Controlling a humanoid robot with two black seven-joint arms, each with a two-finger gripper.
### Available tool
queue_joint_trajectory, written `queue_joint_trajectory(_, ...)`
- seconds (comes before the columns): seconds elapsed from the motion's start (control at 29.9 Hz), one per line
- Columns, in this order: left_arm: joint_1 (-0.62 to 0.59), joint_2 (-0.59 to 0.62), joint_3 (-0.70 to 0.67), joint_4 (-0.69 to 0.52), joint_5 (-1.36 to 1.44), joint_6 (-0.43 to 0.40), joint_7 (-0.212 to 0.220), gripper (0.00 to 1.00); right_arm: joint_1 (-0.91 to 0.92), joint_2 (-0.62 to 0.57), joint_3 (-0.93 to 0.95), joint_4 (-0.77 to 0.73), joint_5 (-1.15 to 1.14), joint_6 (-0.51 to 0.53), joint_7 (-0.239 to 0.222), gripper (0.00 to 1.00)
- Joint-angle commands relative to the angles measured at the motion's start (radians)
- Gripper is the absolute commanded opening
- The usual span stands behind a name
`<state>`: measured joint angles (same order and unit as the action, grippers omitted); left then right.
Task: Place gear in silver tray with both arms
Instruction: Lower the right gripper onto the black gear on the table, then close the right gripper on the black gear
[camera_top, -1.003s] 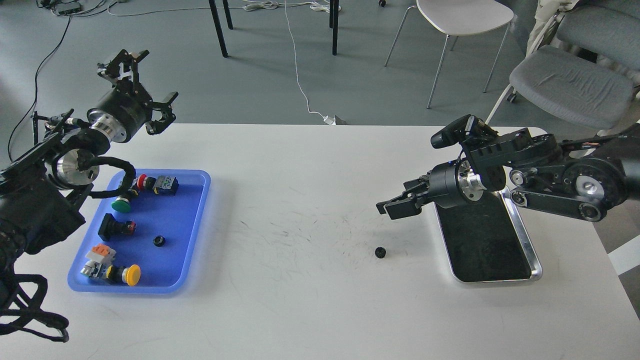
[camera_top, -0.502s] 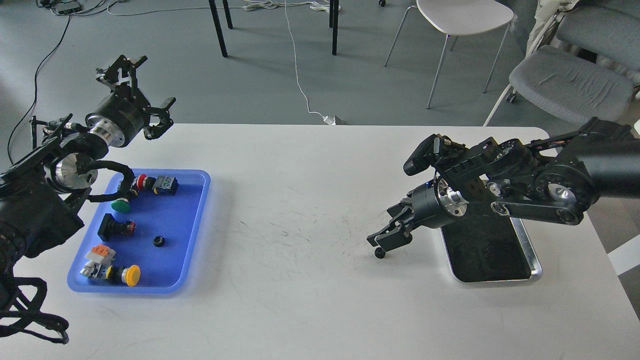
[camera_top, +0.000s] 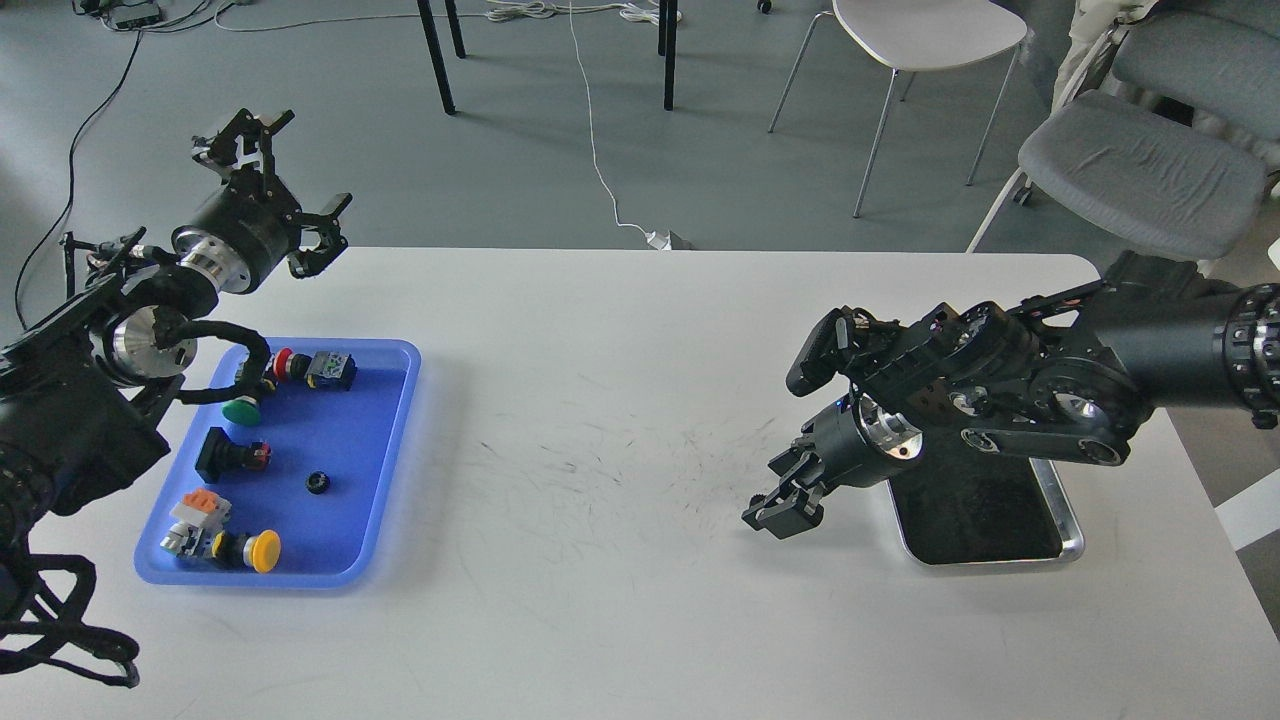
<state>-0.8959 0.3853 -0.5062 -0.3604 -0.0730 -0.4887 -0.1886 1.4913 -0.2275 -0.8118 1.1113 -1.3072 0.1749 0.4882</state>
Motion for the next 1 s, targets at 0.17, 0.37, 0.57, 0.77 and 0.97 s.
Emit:
queue_joint_trajectory(0.17, 0.000, 0.003, -0.002, 0.000, -0.002, 0.000, -0.002, 0.99, 0.000, 0.049, -0.027, -0.041, -0.009, 0.000, 0.000, 0.63)
queue_joint_trajectory(0.37, 0.002, 0.003, -0.002, 0.001, -0.004, 0.000, -0.003, 0.99, -0.006, 0.059, -0.030, -0.048, -0.009, 0.001, 0.000, 0.61)
queue_joint_trajectory(0.57, 0.002, 0.003, -0.002, 0.001, -0.004, 0.000, -0.005, 0.99, -0.009, 0.066, -0.038, -0.064, -0.011, 0.001, 0.000, 0.54)
queue_joint_trajectory(0.77, 0.002, 0.004, -0.003, 0.001, -0.004, 0.000, -0.005, 0.99, -0.008, 0.069, -0.050, -0.071, -0.021, 0.001, 0.000, 0.46)
queue_joint_trajectory(0.97, 0.003, 0.006, -0.002, 0.001, -0.004, 0.000, -0.005, 0.99, -0.008, 0.089, -0.052, -0.080, -0.023, 0.017, 0.000, 0.37)
